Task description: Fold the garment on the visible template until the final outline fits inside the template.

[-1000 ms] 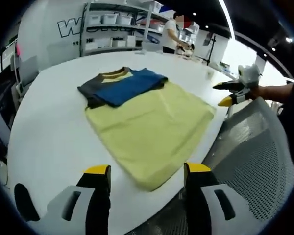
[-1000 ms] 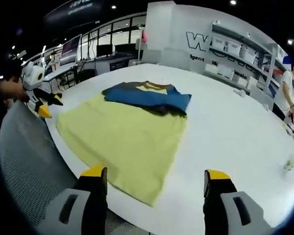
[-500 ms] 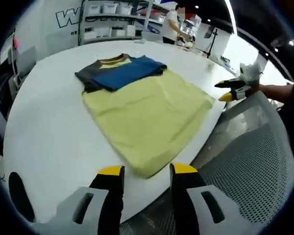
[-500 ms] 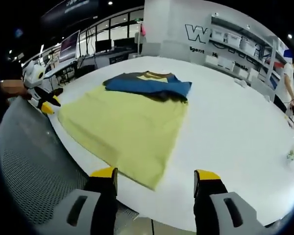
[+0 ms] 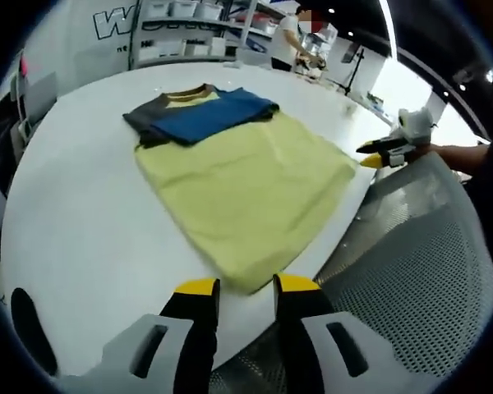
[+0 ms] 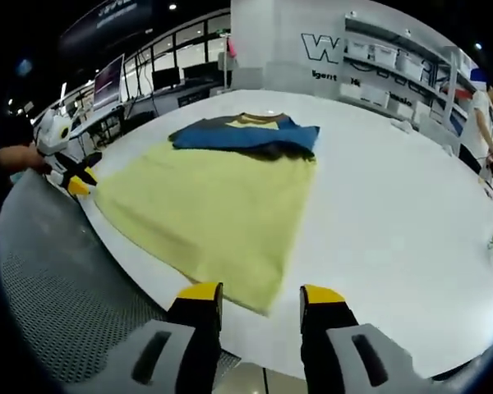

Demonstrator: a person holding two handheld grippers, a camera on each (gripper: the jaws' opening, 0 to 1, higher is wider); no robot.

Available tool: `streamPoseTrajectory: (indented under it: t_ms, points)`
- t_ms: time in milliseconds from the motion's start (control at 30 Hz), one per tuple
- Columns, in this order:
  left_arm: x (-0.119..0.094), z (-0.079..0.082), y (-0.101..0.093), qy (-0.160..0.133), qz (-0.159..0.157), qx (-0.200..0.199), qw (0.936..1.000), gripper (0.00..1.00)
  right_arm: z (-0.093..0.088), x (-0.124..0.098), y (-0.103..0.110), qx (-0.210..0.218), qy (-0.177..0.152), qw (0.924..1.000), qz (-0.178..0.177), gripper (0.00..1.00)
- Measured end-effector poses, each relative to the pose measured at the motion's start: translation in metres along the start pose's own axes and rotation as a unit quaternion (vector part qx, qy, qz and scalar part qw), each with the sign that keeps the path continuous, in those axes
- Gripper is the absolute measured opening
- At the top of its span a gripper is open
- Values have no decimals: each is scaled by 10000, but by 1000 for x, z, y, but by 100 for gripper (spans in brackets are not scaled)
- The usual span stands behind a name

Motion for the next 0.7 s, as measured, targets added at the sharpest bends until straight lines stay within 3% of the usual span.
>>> streamPoseTrajectory:
  t_ms: [333, 533, 700]
  points:
    - [7, 5, 0, -109, -82, 143, 9998, 24, -5, 4, 3, 333, 30, 9994, 97, 21]
    - [7, 4, 4, -176, -47, 265, 9995, 9, -10, 4, -1, 603, 7, 9982, 18, 17]
    - [7, 0, 3, -121, -96, 154, 9998, 9, -12, 7, -4, 734, 9, 9973, -9, 10]
Point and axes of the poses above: the point that each gripper's makers call its tool centre point, and the gripper's own axes: x roughly forward along the fingers, y roughly to its left, z roughly out of its top, the point moved 3 cm from there along -x, roughly backward along the fingers, and after that the axes turned 9 degrees about z, right-handed, at the moved point
